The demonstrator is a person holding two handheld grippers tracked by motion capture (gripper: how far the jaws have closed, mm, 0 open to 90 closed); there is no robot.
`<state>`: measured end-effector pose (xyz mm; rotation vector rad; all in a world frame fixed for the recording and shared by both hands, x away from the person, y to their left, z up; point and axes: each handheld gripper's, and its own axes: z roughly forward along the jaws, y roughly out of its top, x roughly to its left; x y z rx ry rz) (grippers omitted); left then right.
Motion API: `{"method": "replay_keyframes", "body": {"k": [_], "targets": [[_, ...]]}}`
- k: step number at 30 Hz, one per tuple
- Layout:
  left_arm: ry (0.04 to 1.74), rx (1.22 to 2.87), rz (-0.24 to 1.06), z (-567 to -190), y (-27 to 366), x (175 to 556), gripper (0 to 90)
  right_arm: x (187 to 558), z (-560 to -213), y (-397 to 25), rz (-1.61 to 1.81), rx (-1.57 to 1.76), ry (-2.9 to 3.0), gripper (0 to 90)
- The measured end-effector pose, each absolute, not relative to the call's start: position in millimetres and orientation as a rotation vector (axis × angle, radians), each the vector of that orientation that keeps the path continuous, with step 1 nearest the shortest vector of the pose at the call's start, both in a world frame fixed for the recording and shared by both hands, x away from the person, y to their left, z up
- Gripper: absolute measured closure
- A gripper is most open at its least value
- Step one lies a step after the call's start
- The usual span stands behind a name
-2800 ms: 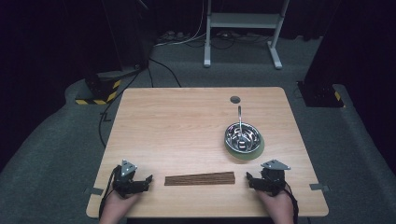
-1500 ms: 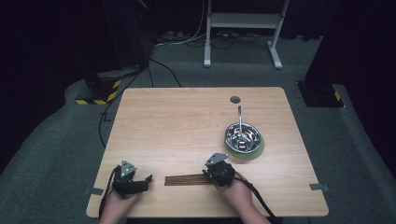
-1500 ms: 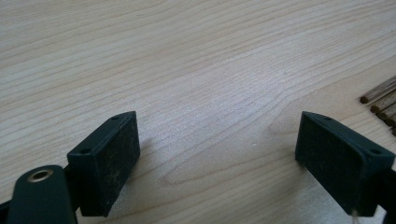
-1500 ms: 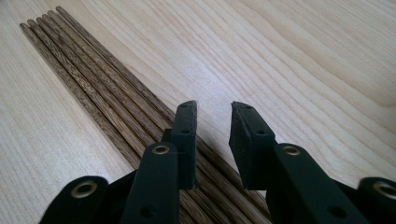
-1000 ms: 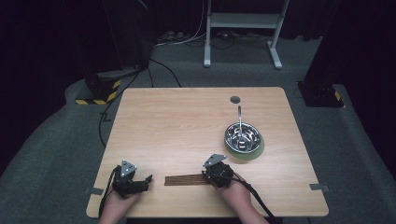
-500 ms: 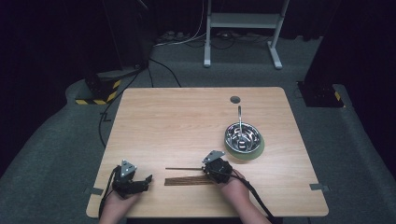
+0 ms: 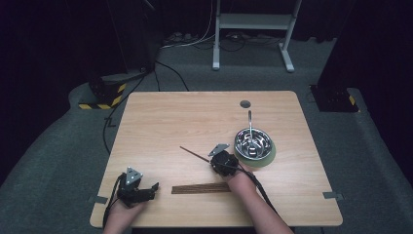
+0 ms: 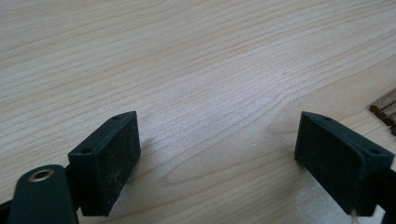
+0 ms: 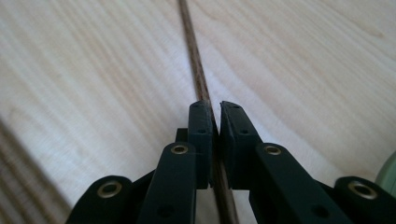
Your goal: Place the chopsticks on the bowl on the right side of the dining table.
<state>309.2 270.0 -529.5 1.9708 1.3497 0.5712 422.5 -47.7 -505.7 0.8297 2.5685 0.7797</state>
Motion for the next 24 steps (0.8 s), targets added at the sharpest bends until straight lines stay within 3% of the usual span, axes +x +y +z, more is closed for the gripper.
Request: {"method": "replay_keyframes", "body": {"k": [13, 24], "targets": [[1.350, 1.968, 0.570, -529.6, 270.1, 309.2, 14.1, 458.1, -506.3, -36.1, 0.764, 0.843, 2.548, 83.8], [1.351, 1.967, 0.570, -529.6, 270.1, 309.1, 14.1, 463.5, -504.8, -31.2, 0.774, 0.896, 2.573, 83.8]]}}
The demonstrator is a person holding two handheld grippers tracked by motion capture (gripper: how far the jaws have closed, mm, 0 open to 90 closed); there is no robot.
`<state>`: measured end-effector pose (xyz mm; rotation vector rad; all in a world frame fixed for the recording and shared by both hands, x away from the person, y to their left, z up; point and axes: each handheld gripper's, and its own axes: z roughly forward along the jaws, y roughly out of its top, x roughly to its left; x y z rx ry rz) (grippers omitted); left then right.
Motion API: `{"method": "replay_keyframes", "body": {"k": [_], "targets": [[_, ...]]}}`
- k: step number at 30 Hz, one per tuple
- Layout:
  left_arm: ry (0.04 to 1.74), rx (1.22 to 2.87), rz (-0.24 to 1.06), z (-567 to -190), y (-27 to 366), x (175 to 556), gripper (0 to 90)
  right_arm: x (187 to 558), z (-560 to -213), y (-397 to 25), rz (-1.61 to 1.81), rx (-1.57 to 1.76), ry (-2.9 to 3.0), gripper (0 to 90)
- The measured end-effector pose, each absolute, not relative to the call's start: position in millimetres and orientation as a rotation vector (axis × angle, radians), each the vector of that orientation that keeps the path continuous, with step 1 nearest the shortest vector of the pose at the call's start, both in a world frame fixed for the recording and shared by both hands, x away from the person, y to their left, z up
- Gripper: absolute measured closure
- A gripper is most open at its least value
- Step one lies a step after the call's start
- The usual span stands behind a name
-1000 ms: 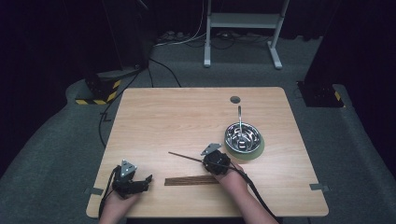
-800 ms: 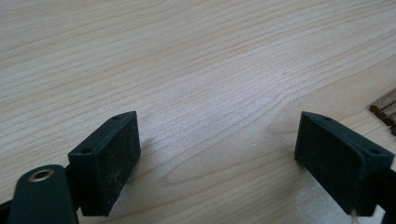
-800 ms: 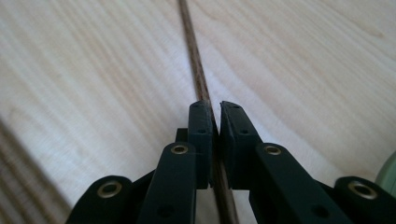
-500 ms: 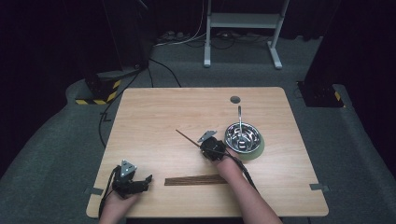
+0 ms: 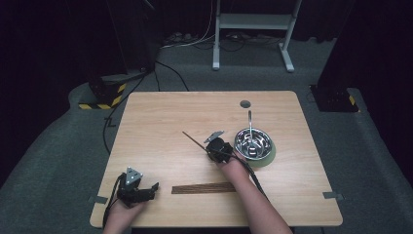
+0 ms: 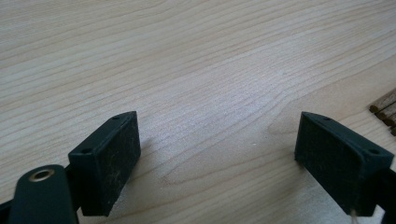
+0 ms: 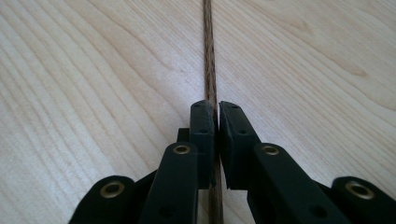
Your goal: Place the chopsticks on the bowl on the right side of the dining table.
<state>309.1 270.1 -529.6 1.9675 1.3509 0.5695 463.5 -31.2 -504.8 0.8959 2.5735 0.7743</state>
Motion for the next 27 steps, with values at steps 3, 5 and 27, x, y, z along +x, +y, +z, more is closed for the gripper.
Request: {"method": "replay_keyframes", "body": {"k": [3, 5, 27], "targets": [[1.348, 1.969, 0.569, -529.5, 270.2, 309.2, 14.3, 460.4, -504.5, -29.9, 0.776, 0.900, 2.587, 83.5], [1.348, 1.968, 0.569, -529.5, 270.2, 309.2, 14.4, 460.0, -504.3, -28.8, 0.773, 0.878, 2.573, 80.0], [1.339, 1.977, 0.575, -529.4, 270.5, 309.0, 14.6, 465.4, -506.0, -23.9, 0.827, 0.909, 2.590, 77.1]]}}
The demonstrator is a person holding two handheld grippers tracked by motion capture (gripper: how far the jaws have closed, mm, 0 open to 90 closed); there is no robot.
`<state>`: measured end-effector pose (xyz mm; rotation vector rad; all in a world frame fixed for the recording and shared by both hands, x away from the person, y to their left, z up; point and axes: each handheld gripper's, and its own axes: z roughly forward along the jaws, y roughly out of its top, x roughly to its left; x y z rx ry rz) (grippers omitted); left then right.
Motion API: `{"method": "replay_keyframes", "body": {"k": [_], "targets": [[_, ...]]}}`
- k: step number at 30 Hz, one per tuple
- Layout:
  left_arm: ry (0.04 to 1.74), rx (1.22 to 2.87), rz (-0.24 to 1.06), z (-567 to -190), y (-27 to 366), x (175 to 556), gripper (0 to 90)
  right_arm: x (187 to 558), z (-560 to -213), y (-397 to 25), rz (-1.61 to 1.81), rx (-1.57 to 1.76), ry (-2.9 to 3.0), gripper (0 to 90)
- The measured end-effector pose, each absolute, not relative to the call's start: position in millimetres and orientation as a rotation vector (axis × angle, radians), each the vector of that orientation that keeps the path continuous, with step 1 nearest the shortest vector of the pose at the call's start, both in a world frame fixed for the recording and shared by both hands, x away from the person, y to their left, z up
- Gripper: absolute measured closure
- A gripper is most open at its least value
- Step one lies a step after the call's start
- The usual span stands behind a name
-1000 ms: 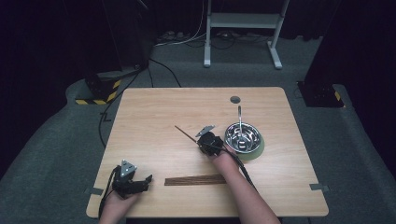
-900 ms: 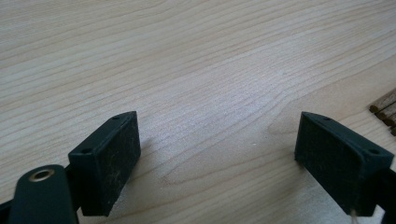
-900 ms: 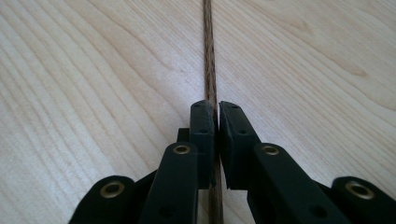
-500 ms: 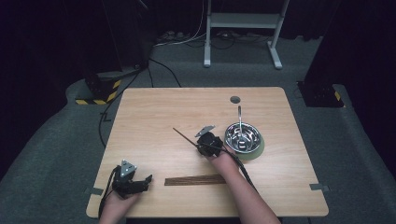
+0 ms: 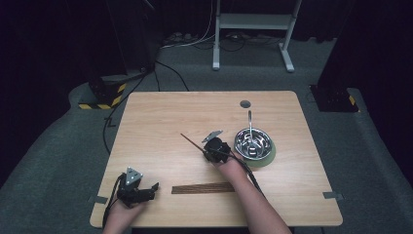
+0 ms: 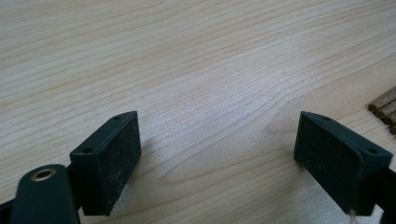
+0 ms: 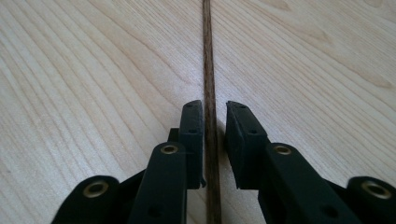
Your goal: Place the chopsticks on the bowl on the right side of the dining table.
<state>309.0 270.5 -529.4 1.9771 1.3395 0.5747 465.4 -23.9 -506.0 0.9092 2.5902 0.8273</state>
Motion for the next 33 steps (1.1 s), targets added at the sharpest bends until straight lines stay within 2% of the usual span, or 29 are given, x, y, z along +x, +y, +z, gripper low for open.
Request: {"method": "replay_keyframes", "body": {"k": [22, 33], "targets": [[1.344, 1.974, 0.573, -529.4, 270.5, 308.8, 14.7, 465.8, -505.4, -20.9, 0.796, 0.855, 2.589, 84.4], [1.347, 1.969, 0.571, -529.5, 270.1, 308.7, 14.7, 446.6, -466.9, -39.5, 0.862, 0.801, 2.541, 84.4]]}}
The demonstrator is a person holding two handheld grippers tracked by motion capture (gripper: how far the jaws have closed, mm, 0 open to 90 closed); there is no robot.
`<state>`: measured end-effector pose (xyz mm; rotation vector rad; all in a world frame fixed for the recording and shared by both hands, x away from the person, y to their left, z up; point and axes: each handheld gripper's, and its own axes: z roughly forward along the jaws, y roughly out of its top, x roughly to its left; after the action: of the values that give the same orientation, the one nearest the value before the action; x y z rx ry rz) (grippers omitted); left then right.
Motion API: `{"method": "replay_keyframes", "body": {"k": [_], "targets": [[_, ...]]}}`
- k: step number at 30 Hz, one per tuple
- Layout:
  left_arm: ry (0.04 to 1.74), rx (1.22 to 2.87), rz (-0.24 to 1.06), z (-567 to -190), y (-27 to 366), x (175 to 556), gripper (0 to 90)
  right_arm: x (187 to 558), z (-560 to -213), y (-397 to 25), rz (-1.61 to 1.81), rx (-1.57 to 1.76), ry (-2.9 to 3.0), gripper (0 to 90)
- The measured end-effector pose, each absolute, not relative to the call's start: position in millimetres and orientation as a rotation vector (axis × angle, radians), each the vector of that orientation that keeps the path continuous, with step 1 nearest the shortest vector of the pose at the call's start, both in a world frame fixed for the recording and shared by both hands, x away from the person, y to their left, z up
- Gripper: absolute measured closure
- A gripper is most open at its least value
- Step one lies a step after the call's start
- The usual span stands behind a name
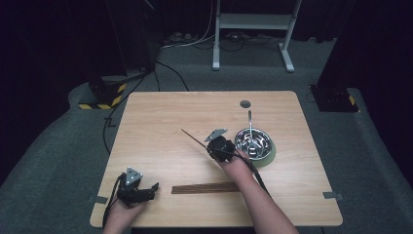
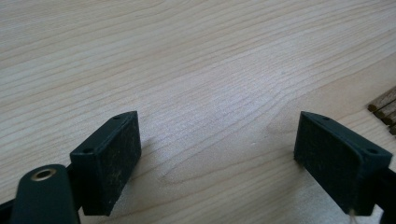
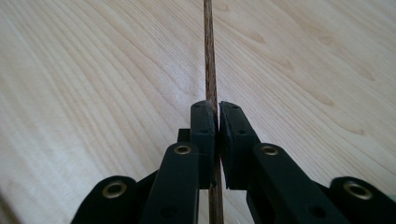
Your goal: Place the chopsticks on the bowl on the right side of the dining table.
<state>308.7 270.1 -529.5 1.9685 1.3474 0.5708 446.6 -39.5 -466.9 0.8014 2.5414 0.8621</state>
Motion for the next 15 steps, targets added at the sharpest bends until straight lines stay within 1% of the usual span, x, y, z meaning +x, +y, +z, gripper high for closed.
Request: {"method": "replay_keyframes", "body": {"k": [7, 15], "targets": [[1.343, 1.974, 0.574, -529.4, 270.5, 308.9, 14.7, 431.6, -448.2, -63.3, 0.897, 0.834, 2.500, 84.4], [1.340, 1.976, 0.574, -529.4, 270.6, 309.0, 14.7, 427.9, -436.5, -103.8, 0.876, 0.883, 2.461, 84.4]]}}
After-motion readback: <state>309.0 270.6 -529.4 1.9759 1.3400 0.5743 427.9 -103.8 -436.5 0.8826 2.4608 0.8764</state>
